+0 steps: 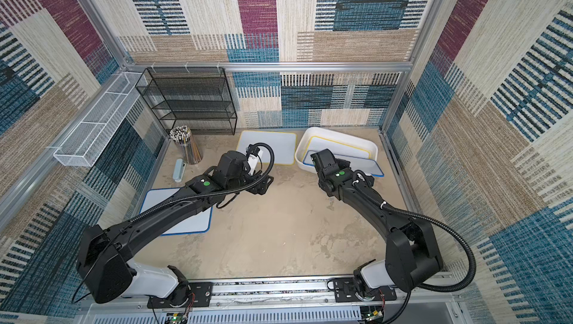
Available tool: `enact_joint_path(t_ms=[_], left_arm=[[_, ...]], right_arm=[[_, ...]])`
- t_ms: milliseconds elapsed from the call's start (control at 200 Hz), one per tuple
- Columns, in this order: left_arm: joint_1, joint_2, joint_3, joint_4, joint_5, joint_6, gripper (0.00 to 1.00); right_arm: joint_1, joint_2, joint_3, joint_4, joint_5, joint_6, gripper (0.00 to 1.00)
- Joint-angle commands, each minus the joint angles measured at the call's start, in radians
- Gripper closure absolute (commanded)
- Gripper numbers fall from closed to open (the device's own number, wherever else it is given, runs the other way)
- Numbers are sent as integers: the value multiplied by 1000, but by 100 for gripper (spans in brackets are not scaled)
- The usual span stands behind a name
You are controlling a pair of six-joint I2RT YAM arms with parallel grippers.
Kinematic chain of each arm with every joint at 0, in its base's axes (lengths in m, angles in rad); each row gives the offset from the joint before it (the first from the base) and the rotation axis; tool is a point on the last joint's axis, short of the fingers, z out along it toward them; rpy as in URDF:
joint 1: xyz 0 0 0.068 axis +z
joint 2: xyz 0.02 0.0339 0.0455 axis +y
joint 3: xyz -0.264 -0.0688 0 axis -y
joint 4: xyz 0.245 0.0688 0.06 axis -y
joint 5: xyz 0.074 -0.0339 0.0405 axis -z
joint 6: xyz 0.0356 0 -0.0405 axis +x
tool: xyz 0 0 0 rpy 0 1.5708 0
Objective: Put the whiteboard into the storage box
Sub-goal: Place the whiteboard in the storage box.
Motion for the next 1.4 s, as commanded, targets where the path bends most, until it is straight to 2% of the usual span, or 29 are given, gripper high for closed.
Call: enact_joint_path(t_ms=[0,596,1052,1182,1318,1393], left_arm=[[0,12,0,36,33,-23,15],[0,65,14,40,90,-65,15],[1,56,14,47,111,-92,15],[1,58,12,48,107,-92,15],[2,57,10,47,104,-93,15],[2,60,12,47,108,-93,15]], right_arm=[[-17,25,10,84,15,243,91],[-67,259,179,135,-70,273,89],[-88,350,234,123,-90,292,82],[-88,358,217,150,-118,280,77],[-91,353,194,214,-126,204,59],[-93,353,187,232,-142,168,53]])
